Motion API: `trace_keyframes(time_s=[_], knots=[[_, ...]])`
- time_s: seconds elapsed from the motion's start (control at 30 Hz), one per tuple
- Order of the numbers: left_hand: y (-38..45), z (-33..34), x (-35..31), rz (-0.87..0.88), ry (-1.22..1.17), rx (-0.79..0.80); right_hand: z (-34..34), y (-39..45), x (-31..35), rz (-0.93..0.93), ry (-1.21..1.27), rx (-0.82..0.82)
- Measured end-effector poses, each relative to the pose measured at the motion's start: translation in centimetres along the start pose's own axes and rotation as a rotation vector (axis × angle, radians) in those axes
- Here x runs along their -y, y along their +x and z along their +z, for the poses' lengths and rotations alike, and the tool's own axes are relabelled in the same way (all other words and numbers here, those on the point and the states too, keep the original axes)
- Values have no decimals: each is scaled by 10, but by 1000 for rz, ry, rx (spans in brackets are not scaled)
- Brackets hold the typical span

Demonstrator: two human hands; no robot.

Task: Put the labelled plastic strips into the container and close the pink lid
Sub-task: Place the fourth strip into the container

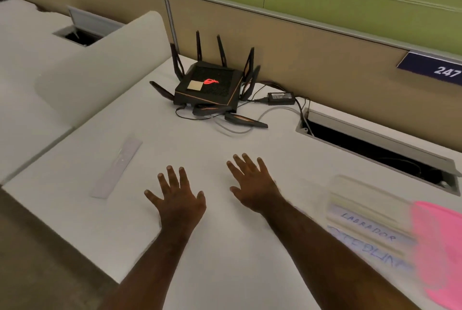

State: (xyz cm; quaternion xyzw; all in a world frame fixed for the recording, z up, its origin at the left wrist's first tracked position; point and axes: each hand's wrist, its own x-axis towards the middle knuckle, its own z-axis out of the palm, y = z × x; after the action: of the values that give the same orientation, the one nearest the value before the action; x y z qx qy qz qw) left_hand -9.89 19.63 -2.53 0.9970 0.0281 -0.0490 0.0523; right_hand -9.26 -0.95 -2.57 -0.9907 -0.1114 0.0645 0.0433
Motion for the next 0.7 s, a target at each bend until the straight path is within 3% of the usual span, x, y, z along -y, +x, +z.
trace_keyframes(time_s=[0.3, 0.7], knots=[[32, -5, 98, -232, 2, -19, 12, 82, 106, -218, -23, 112], [68, -11, 176, -328, 84, -17, 31, 144, 203, -441, -149, 268]])
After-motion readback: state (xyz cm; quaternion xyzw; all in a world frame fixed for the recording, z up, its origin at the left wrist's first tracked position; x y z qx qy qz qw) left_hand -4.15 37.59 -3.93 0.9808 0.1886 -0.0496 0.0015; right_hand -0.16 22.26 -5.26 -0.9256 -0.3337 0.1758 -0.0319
